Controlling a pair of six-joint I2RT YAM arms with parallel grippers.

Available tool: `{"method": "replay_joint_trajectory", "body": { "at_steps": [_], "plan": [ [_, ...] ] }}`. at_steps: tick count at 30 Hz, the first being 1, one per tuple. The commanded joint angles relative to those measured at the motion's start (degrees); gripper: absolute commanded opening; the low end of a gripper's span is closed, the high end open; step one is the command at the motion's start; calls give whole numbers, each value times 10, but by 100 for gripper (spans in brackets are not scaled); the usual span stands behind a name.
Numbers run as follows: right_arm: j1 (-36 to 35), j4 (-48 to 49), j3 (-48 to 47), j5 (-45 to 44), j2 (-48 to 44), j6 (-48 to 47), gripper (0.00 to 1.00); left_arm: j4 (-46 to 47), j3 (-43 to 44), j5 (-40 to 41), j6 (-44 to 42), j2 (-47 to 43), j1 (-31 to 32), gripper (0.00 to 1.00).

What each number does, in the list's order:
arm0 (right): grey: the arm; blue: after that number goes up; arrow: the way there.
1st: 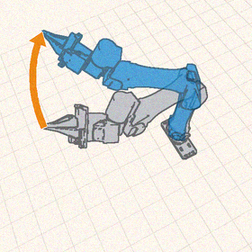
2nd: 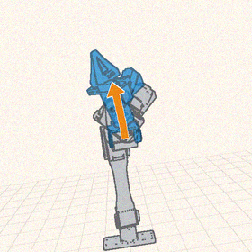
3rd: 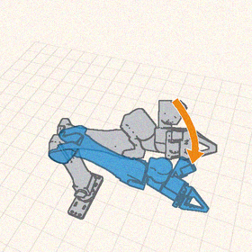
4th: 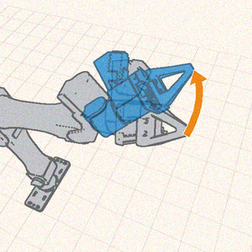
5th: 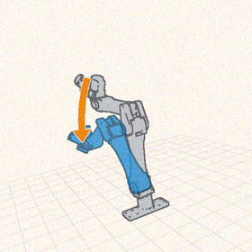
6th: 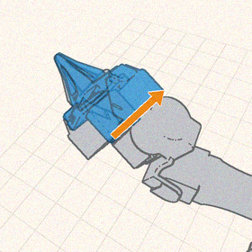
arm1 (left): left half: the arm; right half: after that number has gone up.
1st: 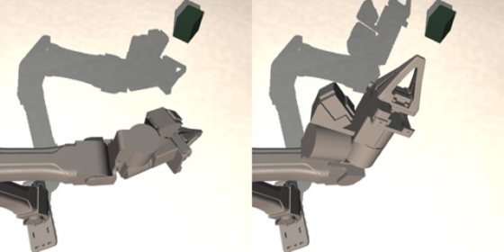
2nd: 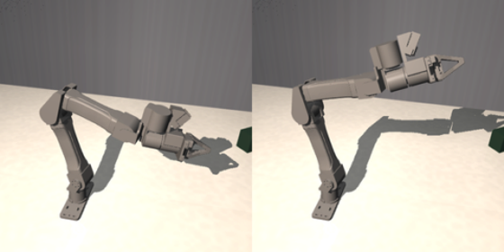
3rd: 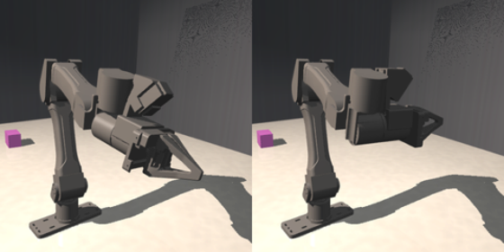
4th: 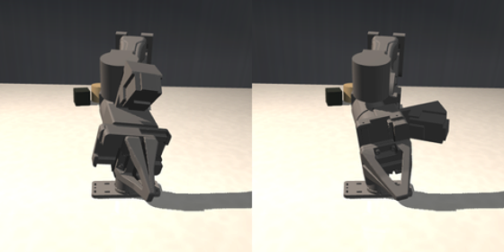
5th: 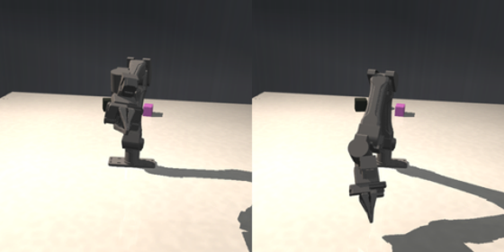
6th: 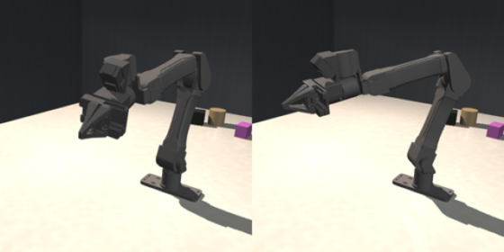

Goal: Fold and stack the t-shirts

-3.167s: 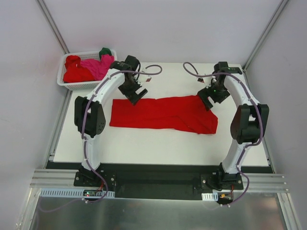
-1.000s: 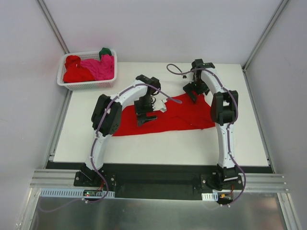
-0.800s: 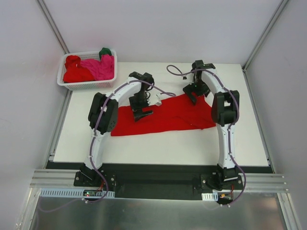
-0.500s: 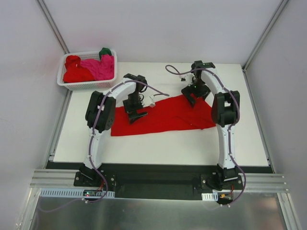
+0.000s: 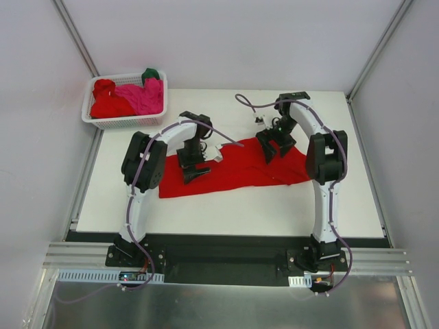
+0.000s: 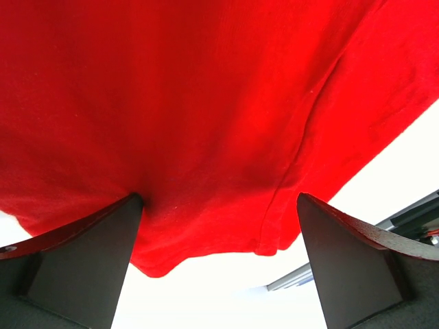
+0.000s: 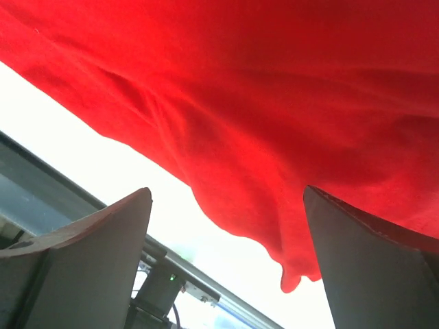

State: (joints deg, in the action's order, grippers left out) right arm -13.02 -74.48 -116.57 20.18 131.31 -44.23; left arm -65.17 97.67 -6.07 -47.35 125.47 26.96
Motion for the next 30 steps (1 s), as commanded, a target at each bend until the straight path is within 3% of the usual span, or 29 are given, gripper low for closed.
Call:
{"method": "replay_joint_trajectory", "body": {
  "at_steps": [1, 12, 20, 30],
  "plan": [
    [-4, -9, 9, 13, 4, -17, 96, 4, -24, 15, -16, -15, -4, 97],
    [-21, 125, 88, -45, -19, -67, 96, 111, -48, 63, 8, -10, -25, 97],
    [-23, 117, 16, -109, 12, -92, 96, 134, 29, 120, 35, 21, -45, 97],
    [-25, 71, -107, -168, 97, -98, 96, 111, -45, 42, 21, -36, 9, 97]
  ]
}}
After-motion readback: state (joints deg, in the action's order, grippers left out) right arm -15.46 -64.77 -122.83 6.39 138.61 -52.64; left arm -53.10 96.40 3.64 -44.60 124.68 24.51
